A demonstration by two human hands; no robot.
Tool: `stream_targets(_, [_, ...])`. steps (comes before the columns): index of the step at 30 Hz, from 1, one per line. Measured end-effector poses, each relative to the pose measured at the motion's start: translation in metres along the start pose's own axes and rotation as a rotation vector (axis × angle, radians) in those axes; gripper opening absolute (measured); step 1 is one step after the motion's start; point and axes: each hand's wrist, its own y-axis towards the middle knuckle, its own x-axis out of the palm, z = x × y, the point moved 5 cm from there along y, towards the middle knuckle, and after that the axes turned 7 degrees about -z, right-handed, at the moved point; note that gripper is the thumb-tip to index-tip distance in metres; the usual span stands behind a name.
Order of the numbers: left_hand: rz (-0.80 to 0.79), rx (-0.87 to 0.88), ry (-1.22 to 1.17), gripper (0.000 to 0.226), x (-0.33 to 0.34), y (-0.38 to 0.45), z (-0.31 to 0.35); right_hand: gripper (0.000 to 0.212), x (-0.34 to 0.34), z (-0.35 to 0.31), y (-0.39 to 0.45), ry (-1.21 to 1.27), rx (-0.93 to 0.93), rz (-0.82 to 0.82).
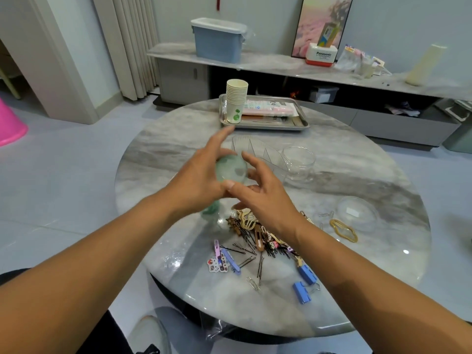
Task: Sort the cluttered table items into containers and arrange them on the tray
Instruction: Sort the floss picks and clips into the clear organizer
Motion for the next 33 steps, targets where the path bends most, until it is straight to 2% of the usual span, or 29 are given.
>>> stream_targets(2, [-0.04,0.047,0.053,0.12,0.013,-0.003,0.002,0.082,-0.001,0.0,0.002,-0.062,-0.01,0.043])
stream_targets(4, [-0.048,0.07,0.024,0.121,0.018,-0.004,0.0,0.077,-0.005,0.0,0.002,-0.088,-0.007,0.082])
stream_targets(8, [0.011,0.114,-0.035,0.128,0.021,-0.004,-0.002,0.075,-0.012,0.0,0.002,-0.037,0.013,0.04])
stream_targets(11, [0.051,0.191,-0.047,0.128,0.026,-0.005,-0.002,0.069,-0.009,0.002,0.004,-0.004,0.1,0.022])
stream_targets(13, [0.052,0.22,-0.016,0.127,0.029,-0.006,-0.002,0.06,-0.01,0.004,0.003,-0.078,0.147,0.054])
stream_targets(16, [0.06,0.238,0.076,0.127,0.029,-0.006,-0.003,0.063,-0.02,0.003,-0.002,-0.233,0.179,0.159])
stream_targets(18, [0.108,0.178,0.252,0.134,0.024,-0.004,-0.01,0.062,-0.027,0.004,-0.006,-0.257,0.212,0.207])
stream_targets(20, [0.129,0.003,0.34,0.142,0.02,-0.001,-0.027,0.058,-0.034,0.008,-0.007,-0.253,0.255,0.236])
stream_targets(23, [0.067,-0.272,0.243,0.147,0.022,-0.004,-0.062,0.053,-0.041,0.014,-0.008,-0.193,0.322,0.283])
stream_targets(24, [0.042,-0.328,0.18,0.146,0.023,-0.004,-0.071,0.059,-0.041,0.016,-0.009,-0.157,0.343,0.292])
stream_targets(26, [0.02,-0.38,0.044,0.14,0.028,-0.004,-0.082,0.08,-0.039,0.021,-0.01,-0.09,0.392,0.301])
stream_targets(27, [0.028,-0.391,-0.002,0.135,0.031,-0.005,-0.086,0.082,-0.038,0.024,-0.009,-0.047,0.406,0.301])
stream_targets(31, [0.09,-0.402,-0.139,0.101,0.035,-0.008,-0.095,0.045,-0.026,0.034,-0.006,0.205,0.431,0.236])
stream_targets(33, [0.119,-0.368,-0.17,0.083,0.036,-0.007,-0.089,0.037,-0.02,0.04,-0.006,0.298,0.449,0.217])
